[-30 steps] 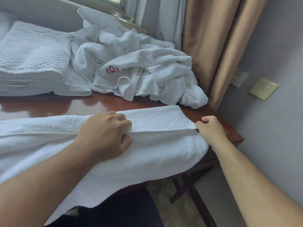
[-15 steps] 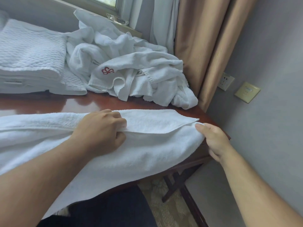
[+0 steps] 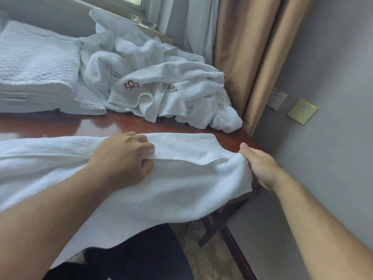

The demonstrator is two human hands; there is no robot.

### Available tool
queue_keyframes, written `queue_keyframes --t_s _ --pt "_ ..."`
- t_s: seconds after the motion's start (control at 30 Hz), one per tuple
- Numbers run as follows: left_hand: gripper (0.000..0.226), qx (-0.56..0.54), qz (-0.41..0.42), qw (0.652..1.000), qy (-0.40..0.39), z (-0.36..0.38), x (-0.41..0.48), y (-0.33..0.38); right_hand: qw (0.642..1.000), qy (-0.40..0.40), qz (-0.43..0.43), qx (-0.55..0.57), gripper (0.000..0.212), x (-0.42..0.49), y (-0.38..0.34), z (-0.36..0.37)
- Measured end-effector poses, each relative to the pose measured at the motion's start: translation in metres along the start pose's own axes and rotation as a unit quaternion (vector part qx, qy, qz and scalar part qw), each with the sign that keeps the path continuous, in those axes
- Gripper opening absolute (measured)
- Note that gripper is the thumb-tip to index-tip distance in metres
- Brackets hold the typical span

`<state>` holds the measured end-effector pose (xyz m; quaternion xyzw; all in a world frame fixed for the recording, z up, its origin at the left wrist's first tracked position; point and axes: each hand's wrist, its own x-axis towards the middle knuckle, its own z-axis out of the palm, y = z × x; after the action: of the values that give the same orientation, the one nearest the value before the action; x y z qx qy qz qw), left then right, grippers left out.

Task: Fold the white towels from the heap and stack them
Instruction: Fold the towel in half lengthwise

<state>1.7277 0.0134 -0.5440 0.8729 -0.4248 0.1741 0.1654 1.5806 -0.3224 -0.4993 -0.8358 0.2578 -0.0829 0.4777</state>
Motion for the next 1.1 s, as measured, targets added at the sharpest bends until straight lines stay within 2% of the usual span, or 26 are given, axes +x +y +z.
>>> queue_keyframes --t_s 0.07,0.13,0.17,0.23,0.3,0.37,0.43,0.5,0.53,0.6,0.67,0.73,0.8,0.87,0.9,0.97,1.03,1.1 --pt "0.031 -0.002 -0.002 1.000 -0.002 0.000 0.000 0.000 0.993 -0.041 0.018 -0.106 0.048 -0.003 -0.005 0.002" --pt "0.031 -0.001 -0.003 1.000 -0.003 0.000 0.000 0.000 0.962 0.003 0.037 -0.269 0.047 -0.003 -0.009 0.005" --pt "0.032 0.000 -0.004 1.000 -0.002 0.000 0.000 0.000 0.947 0.049 0.035 -0.315 0.044 -0.001 -0.011 0.007" --pt "0.034 -0.002 -0.003 1.000 0.002 0.000 -0.001 0.000 0.930 0.168 0.006 -0.327 0.034 0.000 -0.016 0.014" --pt "0.036 -0.001 -0.005 1.000 0.004 0.000 -0.001 0.000 0.933 0.217 -0.074 -0.277 0.023 0.000 -0.025 0.028" --pt "0.038 0.004 -0.008 1.000 0.002 0.000 -0.001 0.000 0.940 0.185 -0.164 -0.234 0.022 0.001 -0.038 0.051" --pt "0.037 0.005 -0.012 1.000 -0.004 0.000 -0.001 0.000 0.952 0.135 -0.204 -0.184 0.021 0.006 -0.049 0.079" --pt "0.033 0.003 -0.017 1.000 -0.020 -0.002 0.000 0.001 0.968 0.064 -0.170 -0.175 0.026 0.013 -0.055 0.106" --pt "0.031 0.004 -0.019 0.999 -0.034 -0.005 0.000 0.001 0.968 0.026 -0.143 -0.204 0.031 0.017 -0.056 0.116" --pt "0.028 0.017 -0.009 0.998 -0.061 -0.011 -0.002 -0.002 0.951 -0.031 -0.110 -0.286 0.033 0.022 -0.051 0.129" --pt "0.038 0.051 0.013 0.995 -0.088 -0.020 -0.012 -0.010 0.934 -0.048 -0.110 -0.337 0.048 0.022 -0.046 0.131" --pt "0.051 0.093 -0.006 0.991 -0.092 -0.033 -0.028 -0.024 0.925 -0.053 -0.104 -0.363 0.054 0.025 -0.045 0.129" --pt "0.060 0.120 -0.074 0.987 -0.077 -0.046 -0.049 -0.041 0.927 -0.034 -0.055 -0.369 0.051 0.028 -0.059 0.132" --pt "0.067 0.118 -0.138 0.981 -0.064 -0.060 -0.071 -0.060 0.945 0.012 -0.027 -0.325 0.037 0.027 -0.090 0.152" --pt "0.070 0.111 -0.164 0.978 -0.068 -0.067 -0.082 -0.069 0.956 0.036 -0.057 -0.287 0.027 0.021 -0.107 0.170" --pt "0.070 0.102 -0.218 0.967 -0.080 -0.082 -0.107 -0.090 0.960 0.056 -0.184 -0.202 0.024 0.001 -0.138 0.222" --pt "0.069 0.137 -0.277 0.947 -0.089 -0.097 -0.134 -0.112 0.942 0.038 -0.304 -0.136 0.031 -0.038 -0.162 0.276" --pt "0.062 0.167 -0.351 0.919 -0.068 -0.114 -0.165 -0.134 0.907 -0.002 -0.406 -0.113 0.032 -0.078 -0.176 0.318"
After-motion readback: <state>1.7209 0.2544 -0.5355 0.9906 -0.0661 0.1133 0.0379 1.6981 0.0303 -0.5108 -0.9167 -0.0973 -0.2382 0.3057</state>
